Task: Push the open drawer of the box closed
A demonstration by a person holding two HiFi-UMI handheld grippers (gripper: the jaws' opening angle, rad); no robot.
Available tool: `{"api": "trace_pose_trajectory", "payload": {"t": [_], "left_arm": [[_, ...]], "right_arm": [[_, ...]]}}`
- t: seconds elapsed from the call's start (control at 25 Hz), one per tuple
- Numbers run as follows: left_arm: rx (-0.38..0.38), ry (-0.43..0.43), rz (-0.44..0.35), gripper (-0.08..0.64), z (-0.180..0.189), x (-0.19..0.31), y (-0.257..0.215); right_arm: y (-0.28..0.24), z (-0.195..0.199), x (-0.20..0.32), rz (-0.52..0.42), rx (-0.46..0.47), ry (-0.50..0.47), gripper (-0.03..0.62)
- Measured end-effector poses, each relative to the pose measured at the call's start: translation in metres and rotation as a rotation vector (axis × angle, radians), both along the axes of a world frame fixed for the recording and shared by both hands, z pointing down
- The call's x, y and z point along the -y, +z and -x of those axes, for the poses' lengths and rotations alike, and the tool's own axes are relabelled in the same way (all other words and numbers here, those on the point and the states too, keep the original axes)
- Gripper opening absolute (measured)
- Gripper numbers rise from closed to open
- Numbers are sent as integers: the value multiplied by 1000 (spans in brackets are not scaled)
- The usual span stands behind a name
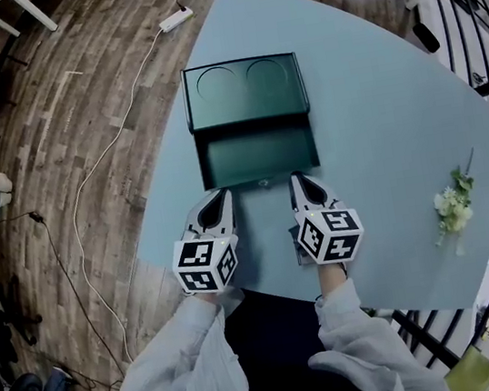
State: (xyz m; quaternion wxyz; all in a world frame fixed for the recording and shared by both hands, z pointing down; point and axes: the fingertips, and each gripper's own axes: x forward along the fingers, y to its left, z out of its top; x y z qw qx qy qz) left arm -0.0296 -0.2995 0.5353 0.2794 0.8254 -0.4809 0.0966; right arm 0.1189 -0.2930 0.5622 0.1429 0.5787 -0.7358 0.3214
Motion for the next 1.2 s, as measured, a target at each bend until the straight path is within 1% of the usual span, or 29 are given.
{"api": "trace_pose_trajectory", "payload": {"t": [0.28,0.56,1.2], "left_arm": [[13,3,-14,17,2,10,-3],[2,18,-17,17,1,16,-3],[15,10,-30,17,2,36,-7]], "right_arm": [[-2,2,7,-4,4,9,8],[-3,2,15,-8,9,17,8],[-10,4,33,-13,19,18,8]]}}
